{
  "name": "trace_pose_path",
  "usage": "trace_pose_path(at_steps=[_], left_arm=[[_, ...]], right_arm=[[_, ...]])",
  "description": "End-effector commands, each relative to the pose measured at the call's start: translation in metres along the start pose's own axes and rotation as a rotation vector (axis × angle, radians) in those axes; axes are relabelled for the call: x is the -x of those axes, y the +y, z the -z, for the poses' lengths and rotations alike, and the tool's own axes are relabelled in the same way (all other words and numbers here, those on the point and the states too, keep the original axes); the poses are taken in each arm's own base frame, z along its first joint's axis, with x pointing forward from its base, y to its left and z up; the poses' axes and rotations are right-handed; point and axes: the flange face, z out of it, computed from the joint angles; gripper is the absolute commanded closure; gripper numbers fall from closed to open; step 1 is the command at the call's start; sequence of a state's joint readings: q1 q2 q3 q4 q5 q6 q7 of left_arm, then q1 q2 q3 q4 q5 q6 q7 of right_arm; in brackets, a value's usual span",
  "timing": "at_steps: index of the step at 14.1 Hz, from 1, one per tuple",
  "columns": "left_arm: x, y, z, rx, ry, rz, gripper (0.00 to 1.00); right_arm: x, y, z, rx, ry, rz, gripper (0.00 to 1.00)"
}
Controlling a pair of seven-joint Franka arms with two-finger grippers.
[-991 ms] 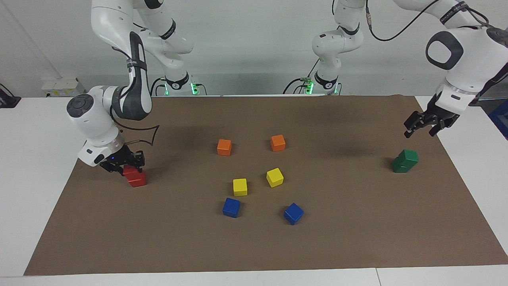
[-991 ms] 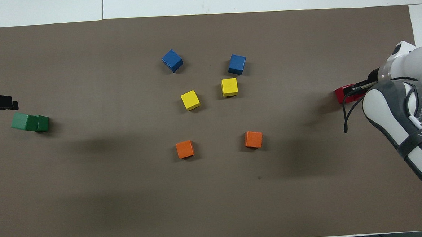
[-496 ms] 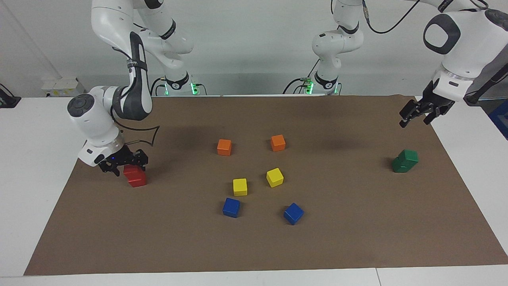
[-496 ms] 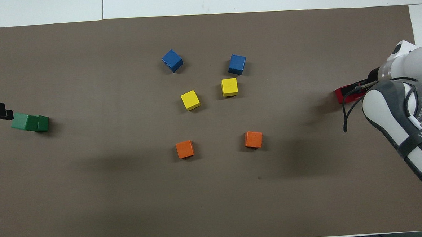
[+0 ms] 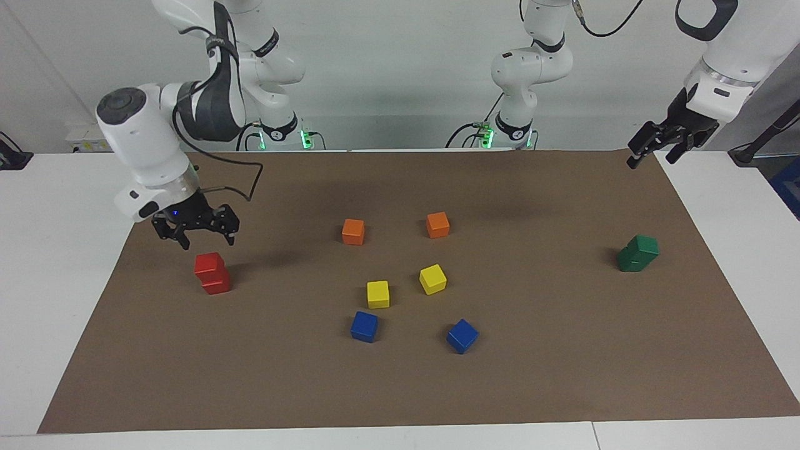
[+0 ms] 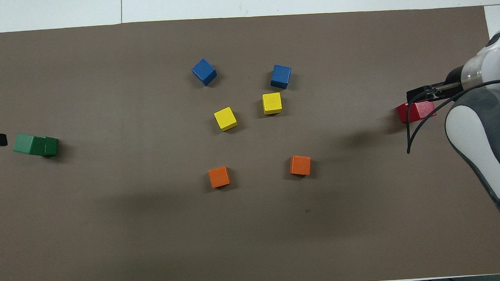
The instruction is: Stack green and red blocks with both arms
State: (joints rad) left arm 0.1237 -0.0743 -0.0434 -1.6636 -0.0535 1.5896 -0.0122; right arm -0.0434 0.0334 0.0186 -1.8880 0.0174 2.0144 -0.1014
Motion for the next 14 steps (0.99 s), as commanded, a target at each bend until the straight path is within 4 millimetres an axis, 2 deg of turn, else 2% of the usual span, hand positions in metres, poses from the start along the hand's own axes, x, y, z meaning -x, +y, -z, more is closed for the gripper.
trace_pose_path(at_steps=[1, 6, 9, 11, 14], left_arm=[[-0.003, 0.015, 0.007, -0.051, -0.046, -0.020, 0.00], [0.001, 0.034, 0.008, -0.054, -0.099, -0.027, 0.00], [0.000, 0.036, 0.008, -0.054, -0.089, -0.006, 0.00], [-0.005, 0.037, 0.001, -0.054, -0.096, -0.006, 0.00], [-0.011, 0.034, 0.004, -0.045, -0.054, -0.005, 0.00]], right_arm=[[0.021, -0.005, 0.034, 0.001, -0.007, -0.017, 0.00], [0.018, 0.001, 0.085, -0.005, -0.068, -0.027, 0.00], [0.020, 0.005, 0.112, -0.003, -0.087, -0.033, 0.00], [0.013, 0.007, 0.121, -0.004, -0.106, -0.035, 0.00], [0.008, 0.007, 0.134, 0.000, -0.112, -0.047, 0.00]])
